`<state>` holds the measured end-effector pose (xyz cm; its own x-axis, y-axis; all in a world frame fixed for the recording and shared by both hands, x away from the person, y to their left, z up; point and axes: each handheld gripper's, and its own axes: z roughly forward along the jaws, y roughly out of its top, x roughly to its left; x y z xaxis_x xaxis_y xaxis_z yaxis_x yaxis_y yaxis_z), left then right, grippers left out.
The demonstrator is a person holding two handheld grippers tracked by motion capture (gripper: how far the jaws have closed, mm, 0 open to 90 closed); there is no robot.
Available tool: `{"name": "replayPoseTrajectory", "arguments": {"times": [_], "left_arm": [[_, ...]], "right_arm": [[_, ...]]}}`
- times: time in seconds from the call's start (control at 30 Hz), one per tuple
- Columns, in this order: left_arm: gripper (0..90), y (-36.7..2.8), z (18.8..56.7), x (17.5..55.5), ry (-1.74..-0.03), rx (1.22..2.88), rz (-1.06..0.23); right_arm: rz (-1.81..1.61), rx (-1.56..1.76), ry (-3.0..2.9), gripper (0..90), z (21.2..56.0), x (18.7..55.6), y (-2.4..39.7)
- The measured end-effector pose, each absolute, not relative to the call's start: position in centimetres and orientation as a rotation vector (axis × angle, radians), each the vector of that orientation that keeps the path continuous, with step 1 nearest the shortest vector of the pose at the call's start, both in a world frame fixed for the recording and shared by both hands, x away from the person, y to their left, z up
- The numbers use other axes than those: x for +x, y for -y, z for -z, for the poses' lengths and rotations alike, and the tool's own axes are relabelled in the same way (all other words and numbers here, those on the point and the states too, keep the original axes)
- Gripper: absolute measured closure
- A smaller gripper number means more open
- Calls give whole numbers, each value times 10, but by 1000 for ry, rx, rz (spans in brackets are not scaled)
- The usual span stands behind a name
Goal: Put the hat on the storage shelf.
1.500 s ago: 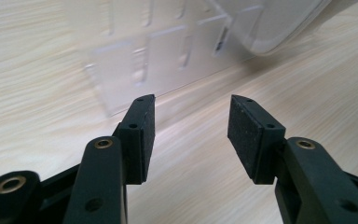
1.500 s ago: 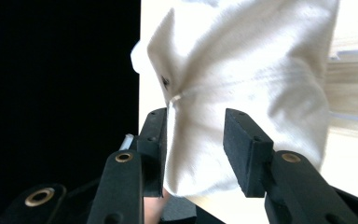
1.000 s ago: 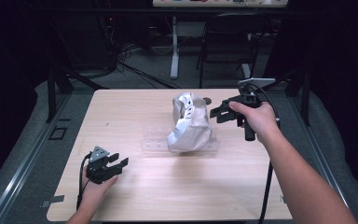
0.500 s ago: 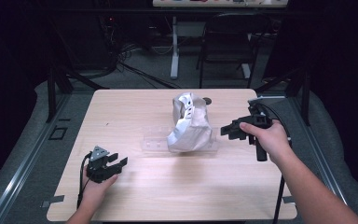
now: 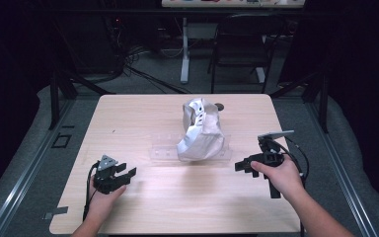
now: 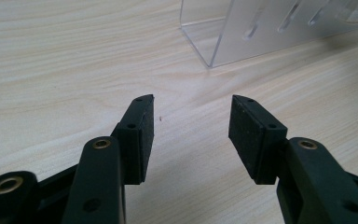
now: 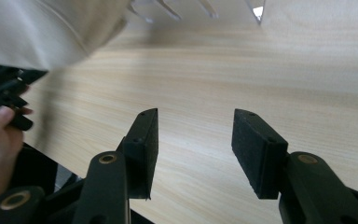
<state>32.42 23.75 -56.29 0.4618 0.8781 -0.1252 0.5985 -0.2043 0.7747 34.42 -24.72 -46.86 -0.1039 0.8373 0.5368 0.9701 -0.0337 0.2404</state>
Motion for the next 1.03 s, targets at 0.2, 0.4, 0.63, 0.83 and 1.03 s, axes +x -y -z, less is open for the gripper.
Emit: {"name": "replayPoseTrajectory", "arguments": {"times": [0.2,0.4,0.63,0.83,1.03], "left_arm": [[508,-236,564,324,-1237,1921,-438],[507,-236,564,325,-1235,1928,-433],[503,-236,565,326,-1237,1919,-434],[494,-234,565,326,-1225,1928,-440],[475,-221,564,323,-1158,1943,-413]], "right_arm": [[879,-1929,2090,522,497,331,242],[913,-1915,2164,513,517,316,242],[1125,-1920,2160,502,536,296,245],[1229,-1999,2214,482,545,280,256],[1348,-2100,2293,441,558,271,262]]}}
